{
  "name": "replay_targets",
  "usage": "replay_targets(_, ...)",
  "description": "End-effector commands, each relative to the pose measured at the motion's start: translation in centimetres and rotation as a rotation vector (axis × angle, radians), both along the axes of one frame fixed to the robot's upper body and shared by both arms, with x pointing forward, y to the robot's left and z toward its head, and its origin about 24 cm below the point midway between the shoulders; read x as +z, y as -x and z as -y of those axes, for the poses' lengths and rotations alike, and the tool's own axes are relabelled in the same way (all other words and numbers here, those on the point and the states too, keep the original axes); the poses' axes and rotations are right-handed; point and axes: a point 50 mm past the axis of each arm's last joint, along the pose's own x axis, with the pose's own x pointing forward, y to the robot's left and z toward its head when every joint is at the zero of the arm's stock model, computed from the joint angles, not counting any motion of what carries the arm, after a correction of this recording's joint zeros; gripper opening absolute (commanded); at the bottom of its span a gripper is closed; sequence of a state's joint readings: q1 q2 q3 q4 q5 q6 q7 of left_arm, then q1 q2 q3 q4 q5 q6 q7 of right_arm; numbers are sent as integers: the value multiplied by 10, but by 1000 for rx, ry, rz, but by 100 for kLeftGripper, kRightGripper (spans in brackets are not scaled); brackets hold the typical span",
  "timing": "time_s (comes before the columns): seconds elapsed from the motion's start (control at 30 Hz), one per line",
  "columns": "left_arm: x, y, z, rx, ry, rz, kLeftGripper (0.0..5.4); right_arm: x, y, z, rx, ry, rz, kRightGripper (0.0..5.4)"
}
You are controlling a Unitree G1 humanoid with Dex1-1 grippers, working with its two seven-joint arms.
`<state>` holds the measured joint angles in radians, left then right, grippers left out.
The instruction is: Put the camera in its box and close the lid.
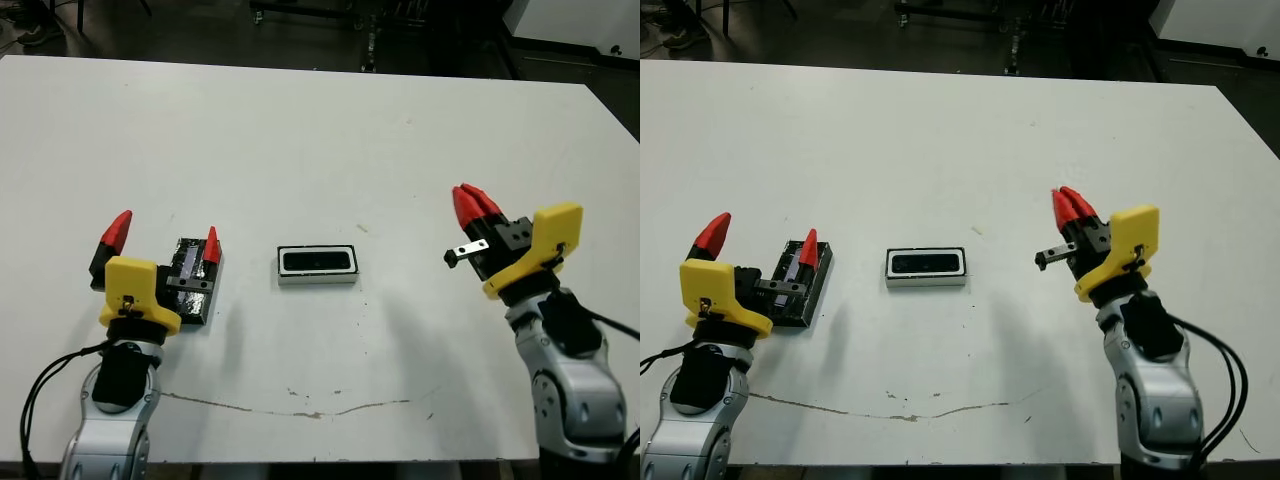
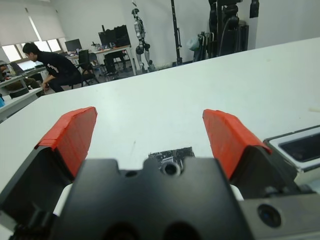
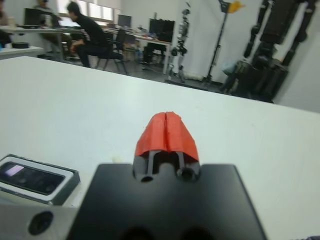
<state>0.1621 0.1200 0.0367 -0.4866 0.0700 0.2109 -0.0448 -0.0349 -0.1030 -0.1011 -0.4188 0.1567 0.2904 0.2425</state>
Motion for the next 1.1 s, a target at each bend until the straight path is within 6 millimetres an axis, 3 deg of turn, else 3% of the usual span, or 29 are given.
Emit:
replay_targets(0.03, -2, 2, -3, 3, -44, -69, 540, -7, 5, 1, -41, -9, -22, 1)
replay_targets(0.37, -3, -1, -1, -28, -80, -223, 540, -14, 8, -3, -42, -26, -52, 1)
replay_targets(1.1, -15, -17, -2, -2, -25, -277, 540, -20, 10, -6, -26, -32, -68, 1)
